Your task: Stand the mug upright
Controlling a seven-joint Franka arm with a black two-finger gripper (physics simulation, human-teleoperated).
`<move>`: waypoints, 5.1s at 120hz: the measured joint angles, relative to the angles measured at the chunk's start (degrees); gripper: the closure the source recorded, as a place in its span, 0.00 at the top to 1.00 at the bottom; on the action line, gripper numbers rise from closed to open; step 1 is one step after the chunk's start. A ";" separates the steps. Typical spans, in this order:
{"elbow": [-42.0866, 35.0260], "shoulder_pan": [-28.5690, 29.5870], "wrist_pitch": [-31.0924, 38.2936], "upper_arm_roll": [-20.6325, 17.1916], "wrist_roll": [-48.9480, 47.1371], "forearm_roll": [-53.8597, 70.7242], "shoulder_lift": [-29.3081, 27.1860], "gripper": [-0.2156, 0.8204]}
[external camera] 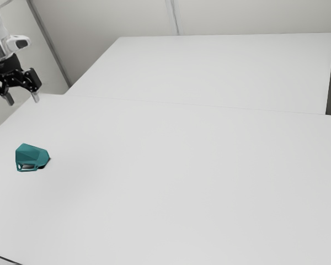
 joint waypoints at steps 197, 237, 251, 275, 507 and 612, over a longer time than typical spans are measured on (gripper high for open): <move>12.76 34.54 11.24 -0.60 59.74 -36.29 28.01 0.77; 12.39 36.48 9.66 -0.53 55.70 -39.27 31.60 0.77; 12.12 37.41 8.37 -0.53 54.86 -41.53 32.74 0.77; 11.30 38.02 6.10 -0.44 54.48 -45.76 33.97 0.77; 15.93 36.72 0.87 -2.22 54.22 -54.30 43.48 0.77; 14.83 36.26 0.12 -3.25 51.12 -54.07 43.17 0.11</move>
